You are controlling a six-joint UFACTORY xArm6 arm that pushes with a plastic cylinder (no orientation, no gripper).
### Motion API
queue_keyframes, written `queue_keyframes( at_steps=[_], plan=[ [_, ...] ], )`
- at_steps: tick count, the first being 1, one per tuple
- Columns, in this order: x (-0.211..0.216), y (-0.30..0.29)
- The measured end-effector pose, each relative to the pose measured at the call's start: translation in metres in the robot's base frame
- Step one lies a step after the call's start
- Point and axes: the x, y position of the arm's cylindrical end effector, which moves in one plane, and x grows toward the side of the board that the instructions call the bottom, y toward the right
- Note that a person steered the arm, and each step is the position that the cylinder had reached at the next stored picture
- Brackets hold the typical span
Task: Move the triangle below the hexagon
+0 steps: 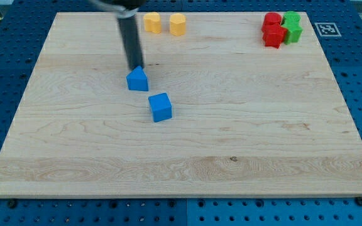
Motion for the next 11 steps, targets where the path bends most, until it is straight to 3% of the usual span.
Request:
queue_keyframes(
  at_steps=[2,3,4,5,6,8,9,10,11],
  plan=[
    [0.020,-0.055],
    [0.058,-0.076],
    [0.099,-0.058],
    [0.067,0.007],
    [-0.019,0.029],
    [-0.012,0.023],
    [-0.017,-0.019],
    [-0.052,-0.047],
    [-0.071,-0.012]
  ],
)
